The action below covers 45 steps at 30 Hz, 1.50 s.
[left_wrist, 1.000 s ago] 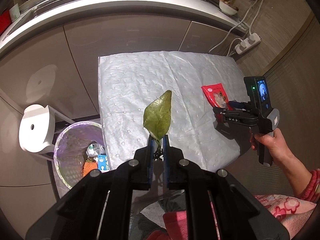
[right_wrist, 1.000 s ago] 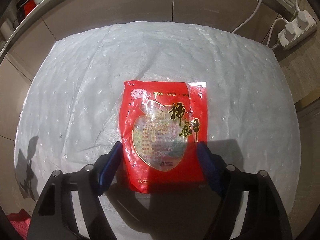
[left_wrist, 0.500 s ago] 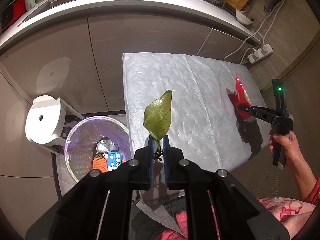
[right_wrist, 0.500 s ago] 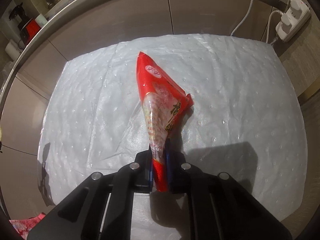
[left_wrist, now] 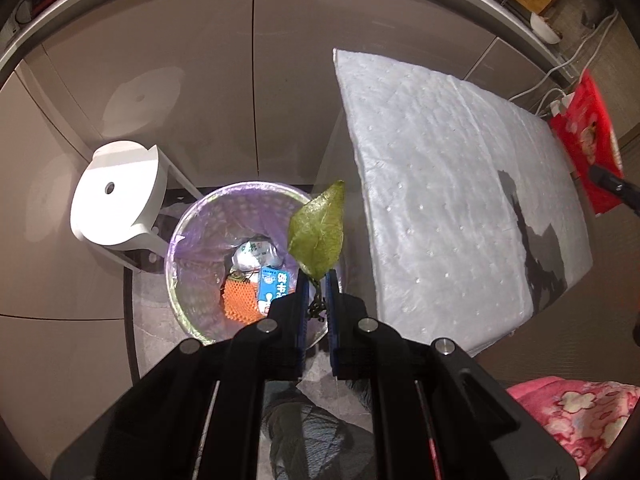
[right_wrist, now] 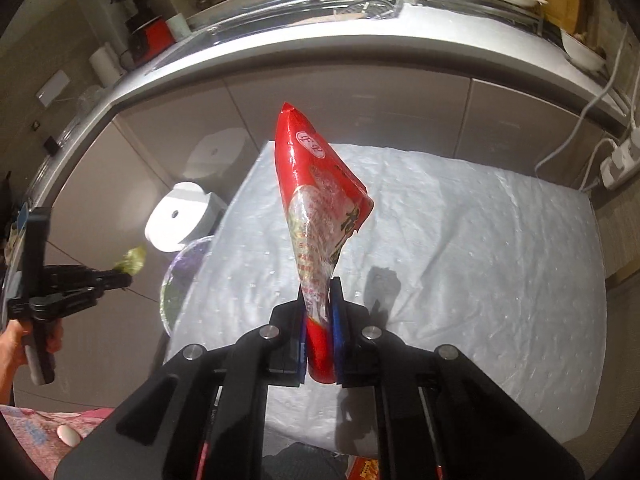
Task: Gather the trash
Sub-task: 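Drop the green leaf into the bin with the left gripper while the right gripper holds the red packet, then carry the red packet over the bin and release it with the right gripper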
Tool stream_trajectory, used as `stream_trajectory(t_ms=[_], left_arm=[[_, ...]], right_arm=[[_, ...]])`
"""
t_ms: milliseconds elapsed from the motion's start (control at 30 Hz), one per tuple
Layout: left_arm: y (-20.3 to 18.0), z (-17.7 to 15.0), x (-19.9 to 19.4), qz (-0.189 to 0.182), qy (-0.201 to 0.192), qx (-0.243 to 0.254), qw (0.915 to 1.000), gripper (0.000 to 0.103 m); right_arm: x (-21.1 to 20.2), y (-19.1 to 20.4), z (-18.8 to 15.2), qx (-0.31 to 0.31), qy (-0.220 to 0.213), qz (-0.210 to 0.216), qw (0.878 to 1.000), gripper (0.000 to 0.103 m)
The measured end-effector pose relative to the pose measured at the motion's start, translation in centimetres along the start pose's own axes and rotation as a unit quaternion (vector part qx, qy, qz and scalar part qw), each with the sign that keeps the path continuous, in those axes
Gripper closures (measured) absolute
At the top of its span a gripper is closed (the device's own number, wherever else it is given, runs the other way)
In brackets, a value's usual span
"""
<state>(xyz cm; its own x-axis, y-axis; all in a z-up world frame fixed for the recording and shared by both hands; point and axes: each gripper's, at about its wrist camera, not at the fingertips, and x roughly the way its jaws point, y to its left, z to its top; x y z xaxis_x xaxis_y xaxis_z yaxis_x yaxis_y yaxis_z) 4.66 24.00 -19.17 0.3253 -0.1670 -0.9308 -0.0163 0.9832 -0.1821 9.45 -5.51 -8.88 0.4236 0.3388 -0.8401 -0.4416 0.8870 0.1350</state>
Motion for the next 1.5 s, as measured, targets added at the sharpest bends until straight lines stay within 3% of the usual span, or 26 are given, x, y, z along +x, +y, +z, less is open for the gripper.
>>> stream_trajectory(t_ms=[333, 700, 733, 800, 833, 867, 1200, 1300, 1367, 1500], left_arm=[[3.1, -1.6, 6.9, 0.027, 0.047, 0.021, 0.9983, 0.095], [6.0, -2.7, 13.2, 0.037, 0.106, 0.037, 0.9930, 0.095], [6.2, -2.8, 13.5, 0.036, 0.111, 0.037, 0.9925, 0.092], [6.2, -2.9, 13.8, 0.035, 0.115, 0.037, 0.9920, 0.076], [6.2, -2.9, 13.8, 0.039, 0.112, 0.038, 0.9922, 0.060], [6.3, -2.8, 13.7, 0.043, 0.106, 0.041, 0.9926, 0.054], [5.9, -1.6, 10.5, 0.034, 0.079, 0.038, 0.9956, 0.048], [5.7, -0.9, 7.0, 0.029, 0.047, 0.031, 0.9980, 0.044], [5.5, -0.6, 4.0, 0.033, 0.019, 0.028, 0.9989, 0.033], [5.5, -0.7, -2.1, 0.042, -0.028, 0.020, 0.9985, 0.024]], right_arm=[[-1.2, 7.2, 1.7, -0.053, 0.013, 0.025, 0.998, 0.093], [-1.1, 11.5, 1.8, -0.081, 0.035, 0.026, 0.996, 0.093], [-1.0, 11.7, 1.9, -0.083, 0.036, 0.026, 0.996, 0.093], [-0.9, 12.1, 2.0, -0.083, 0.038, 0.026, 0.995, 0.093], [-0.9, 12.1, 2.0, -0.083, 0.038, 0.026, 0.995, 0.093], [-0.9, 12.2, 2.1, -0.082, 0.038, 0.026, 0.996, 0.093], [0.3, 12.5, 2.2, -0.081, 0.048, 0.039, 0.995, 0.093], [1.4, 13.1, 2.2, -0.085, 0.054, 0.048, 0.994, 0.093], [2.5, 13.9, 2.1, -0.092, 0.058, 0.052, 0.993, 0.093], [5.6, 15.7, 1.8, -0.107, 0.074, 0.070, 0.989, 0.093]])
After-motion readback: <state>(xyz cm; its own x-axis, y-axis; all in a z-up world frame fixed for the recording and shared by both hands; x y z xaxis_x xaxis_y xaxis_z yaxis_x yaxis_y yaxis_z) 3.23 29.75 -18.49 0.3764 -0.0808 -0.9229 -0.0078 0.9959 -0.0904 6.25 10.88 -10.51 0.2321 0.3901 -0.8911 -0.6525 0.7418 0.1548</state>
